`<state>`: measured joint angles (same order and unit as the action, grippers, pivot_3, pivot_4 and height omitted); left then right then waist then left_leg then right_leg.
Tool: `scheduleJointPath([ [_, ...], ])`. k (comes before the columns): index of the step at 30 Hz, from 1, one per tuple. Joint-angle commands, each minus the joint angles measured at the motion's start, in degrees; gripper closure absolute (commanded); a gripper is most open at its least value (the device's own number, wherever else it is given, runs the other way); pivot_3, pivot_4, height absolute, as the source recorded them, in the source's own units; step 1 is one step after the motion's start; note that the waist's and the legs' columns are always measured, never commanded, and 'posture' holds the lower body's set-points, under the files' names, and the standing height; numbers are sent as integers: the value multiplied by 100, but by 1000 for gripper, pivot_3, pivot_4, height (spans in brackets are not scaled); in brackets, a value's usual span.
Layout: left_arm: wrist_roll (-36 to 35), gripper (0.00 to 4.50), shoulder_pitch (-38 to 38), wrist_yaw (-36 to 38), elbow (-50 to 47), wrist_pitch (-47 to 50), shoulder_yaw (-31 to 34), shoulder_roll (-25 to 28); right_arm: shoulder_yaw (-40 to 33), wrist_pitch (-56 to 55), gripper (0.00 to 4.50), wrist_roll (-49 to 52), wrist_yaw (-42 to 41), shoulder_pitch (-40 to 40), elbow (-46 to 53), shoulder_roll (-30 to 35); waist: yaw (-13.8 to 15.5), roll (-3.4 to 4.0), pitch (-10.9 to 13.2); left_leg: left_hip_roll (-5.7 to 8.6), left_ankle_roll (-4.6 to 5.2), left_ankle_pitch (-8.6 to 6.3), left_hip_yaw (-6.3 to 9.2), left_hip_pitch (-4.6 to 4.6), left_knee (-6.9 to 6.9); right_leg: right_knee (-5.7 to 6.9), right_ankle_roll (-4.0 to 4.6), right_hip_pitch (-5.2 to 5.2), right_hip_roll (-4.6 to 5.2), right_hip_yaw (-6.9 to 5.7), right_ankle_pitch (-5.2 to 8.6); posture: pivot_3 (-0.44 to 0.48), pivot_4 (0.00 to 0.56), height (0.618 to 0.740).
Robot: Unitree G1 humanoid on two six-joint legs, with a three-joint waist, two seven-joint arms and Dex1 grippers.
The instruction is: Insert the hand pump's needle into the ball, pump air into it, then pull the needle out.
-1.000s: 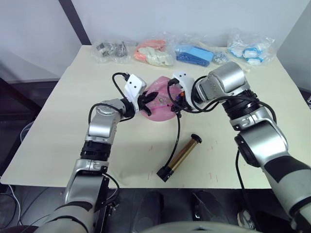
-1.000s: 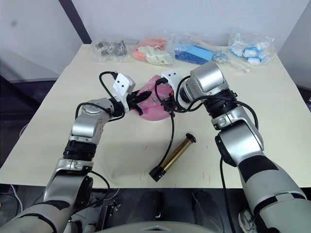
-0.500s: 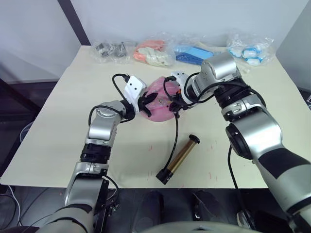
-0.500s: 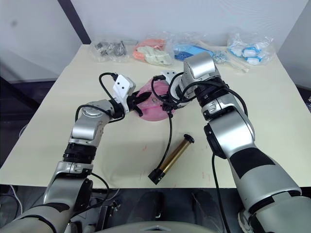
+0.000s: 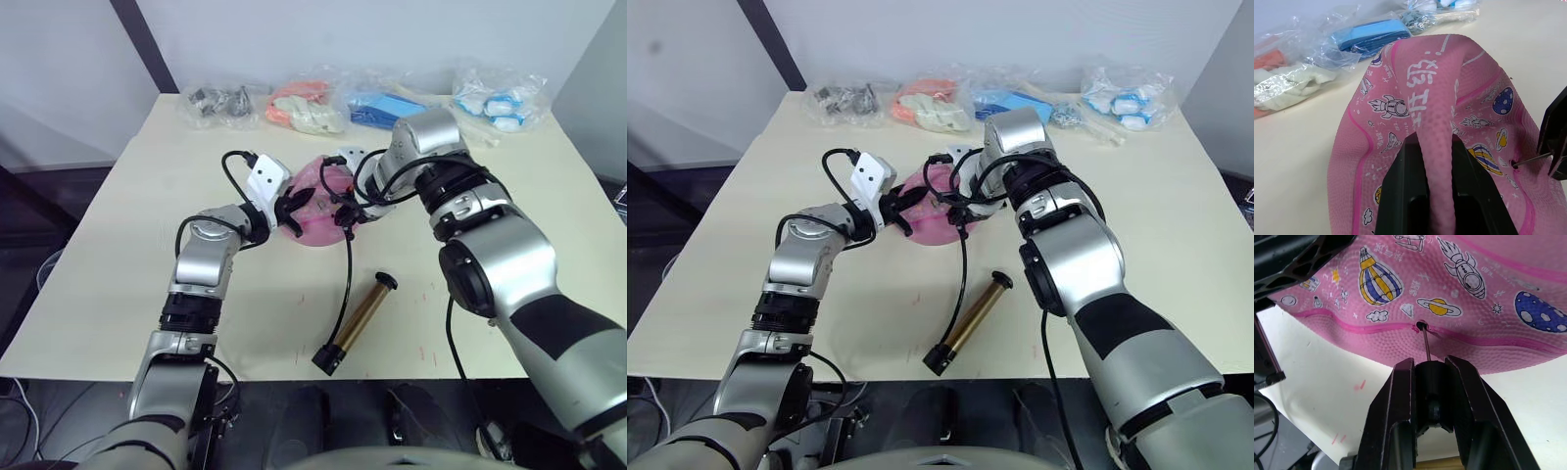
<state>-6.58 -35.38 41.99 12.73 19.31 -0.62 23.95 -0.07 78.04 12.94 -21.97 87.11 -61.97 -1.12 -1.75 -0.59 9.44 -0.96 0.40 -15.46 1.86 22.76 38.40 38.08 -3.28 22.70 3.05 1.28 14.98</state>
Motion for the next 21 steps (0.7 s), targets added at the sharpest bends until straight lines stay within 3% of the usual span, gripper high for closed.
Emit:
scheduleJointPath([
  [1,-55,4490,178,244,-158,123,-471,-223,-202,-470,4112,5,142,159,-123,-246,-20,0,0,0,0,0,0,0,0,0,0,0,0,0,0,0,150,738],
  [12,-113,4490,305,264,-238,311,-428,-271,-798,-1016,4112,13,571,321,-601,-477,-60,3,-3,-1,-3,2,3,-5,-2,3,2,-1,-1,1,-1,0,150,738],
  [21,-495,4490,344,168,-94,989,42,-511,-1060,-1398,4112,12,775,297,-756,-621,-75,11,-17,-1,-4,2,3,-14,-5,3,5,-3,-3,8,-3,0,150,738],
])
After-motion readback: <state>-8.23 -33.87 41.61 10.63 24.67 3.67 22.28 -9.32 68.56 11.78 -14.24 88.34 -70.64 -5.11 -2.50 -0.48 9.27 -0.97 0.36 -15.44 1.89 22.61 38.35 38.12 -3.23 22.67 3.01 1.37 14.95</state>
